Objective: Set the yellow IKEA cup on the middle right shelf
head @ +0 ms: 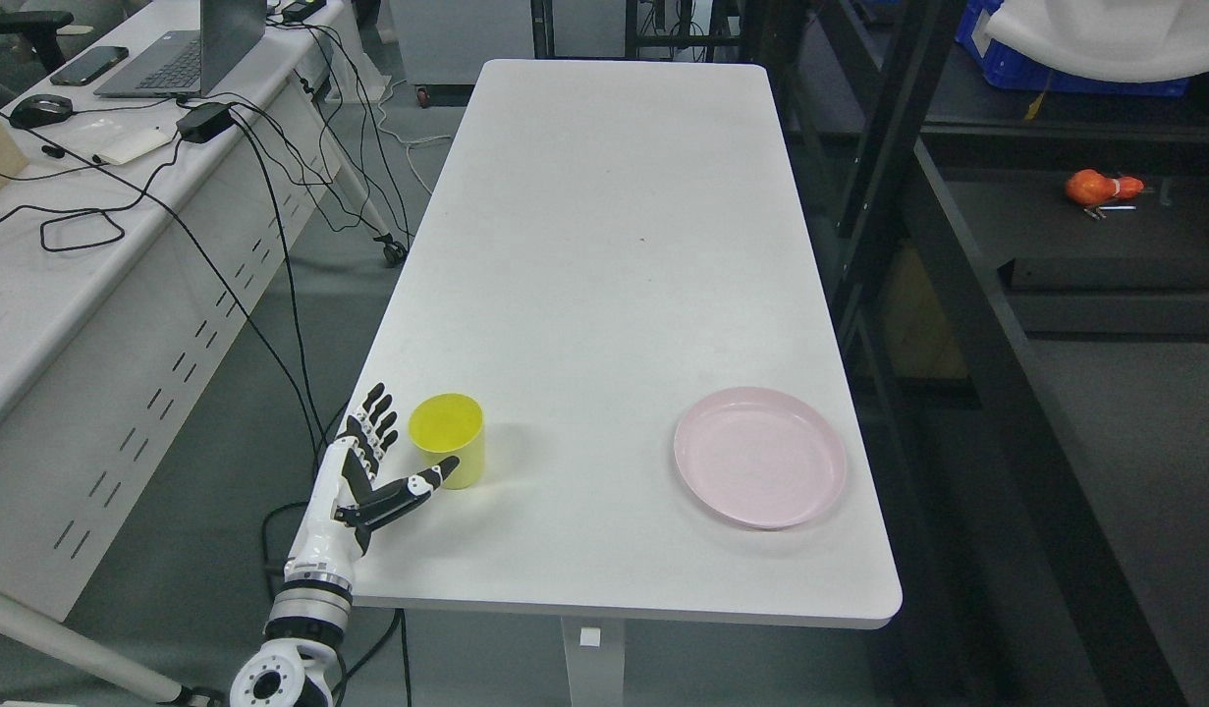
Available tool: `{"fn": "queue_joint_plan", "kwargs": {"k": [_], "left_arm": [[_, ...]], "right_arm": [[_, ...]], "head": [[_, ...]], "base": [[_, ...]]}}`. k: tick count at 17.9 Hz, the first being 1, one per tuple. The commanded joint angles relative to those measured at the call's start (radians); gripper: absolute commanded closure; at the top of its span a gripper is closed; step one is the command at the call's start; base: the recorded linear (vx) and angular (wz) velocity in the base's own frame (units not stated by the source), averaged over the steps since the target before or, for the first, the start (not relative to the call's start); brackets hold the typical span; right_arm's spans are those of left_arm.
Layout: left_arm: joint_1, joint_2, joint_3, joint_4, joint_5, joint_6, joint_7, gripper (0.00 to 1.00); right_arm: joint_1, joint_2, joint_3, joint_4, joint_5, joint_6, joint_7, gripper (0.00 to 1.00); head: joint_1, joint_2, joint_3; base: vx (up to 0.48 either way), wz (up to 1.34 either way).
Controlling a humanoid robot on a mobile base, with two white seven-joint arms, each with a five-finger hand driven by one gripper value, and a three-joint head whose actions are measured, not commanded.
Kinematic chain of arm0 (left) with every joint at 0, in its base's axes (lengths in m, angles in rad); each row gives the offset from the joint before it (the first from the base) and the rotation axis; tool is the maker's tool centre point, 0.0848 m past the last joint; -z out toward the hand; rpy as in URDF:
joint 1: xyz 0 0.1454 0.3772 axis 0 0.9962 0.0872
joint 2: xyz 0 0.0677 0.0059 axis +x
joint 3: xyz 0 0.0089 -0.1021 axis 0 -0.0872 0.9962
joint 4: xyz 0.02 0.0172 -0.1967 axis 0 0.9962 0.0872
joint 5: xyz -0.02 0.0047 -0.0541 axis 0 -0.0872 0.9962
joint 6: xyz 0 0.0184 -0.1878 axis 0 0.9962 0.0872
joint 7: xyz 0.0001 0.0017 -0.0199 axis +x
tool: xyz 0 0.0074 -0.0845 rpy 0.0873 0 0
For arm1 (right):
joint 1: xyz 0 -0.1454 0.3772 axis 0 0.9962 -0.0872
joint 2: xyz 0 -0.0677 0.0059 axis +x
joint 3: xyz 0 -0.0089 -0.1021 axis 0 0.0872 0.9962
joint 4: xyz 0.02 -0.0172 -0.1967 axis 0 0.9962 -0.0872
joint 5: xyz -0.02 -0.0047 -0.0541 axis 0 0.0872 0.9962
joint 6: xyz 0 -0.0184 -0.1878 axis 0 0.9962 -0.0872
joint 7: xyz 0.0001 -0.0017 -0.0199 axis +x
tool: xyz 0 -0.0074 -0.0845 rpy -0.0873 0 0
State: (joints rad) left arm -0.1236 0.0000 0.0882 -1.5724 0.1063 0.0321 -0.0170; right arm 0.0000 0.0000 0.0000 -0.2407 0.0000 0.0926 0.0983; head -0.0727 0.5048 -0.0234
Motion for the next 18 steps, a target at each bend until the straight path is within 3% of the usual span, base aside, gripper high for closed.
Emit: {"fn": "queue_joint_plan", "kwargs": {"k": [1, 14, 16, 18], "left_arm": [[-0.048, 0.017, -0.045, 0.094, 0.000, -0.001, 0.000, 0.01], [-0.082, 0.017, -0.137, 0.167, -0.002, 0.000, 0.000, 0.01], [-0.082, 0.017, -0.139, 0.167, 0.000, -0.001, 0.000, 0.05], [-0.080, 0.017, -0.137, 0.166, 0.006, -0.015, 0.000, 0.18]], "right_arm": [[0.011, -0.017, 0.017, 0.000, -0.025, -0.001, -0.215, 0.01], [0.011, -0.017, 0.017, 0.000, -0.025, -0.001, -0.215, 0.01], [0.011, -0.017, 0.017, 0.000, -0.025, -0.001, -0.215, 0.01], [0.011, -0.017, 0.017, 0.000, -0.025, -0.001, -0.215, 0.01]], "head": [[0.0000, 0.000, 0.000], [0.0000, 0.000, 0.000], [0.0000, 0.000, 0.000], [0.0000, 0.000, 0.000]], "base": [[0.096, 0.01], [0.045, 0.00], [0.022, 0.00], [0.017, 0.00]]}}
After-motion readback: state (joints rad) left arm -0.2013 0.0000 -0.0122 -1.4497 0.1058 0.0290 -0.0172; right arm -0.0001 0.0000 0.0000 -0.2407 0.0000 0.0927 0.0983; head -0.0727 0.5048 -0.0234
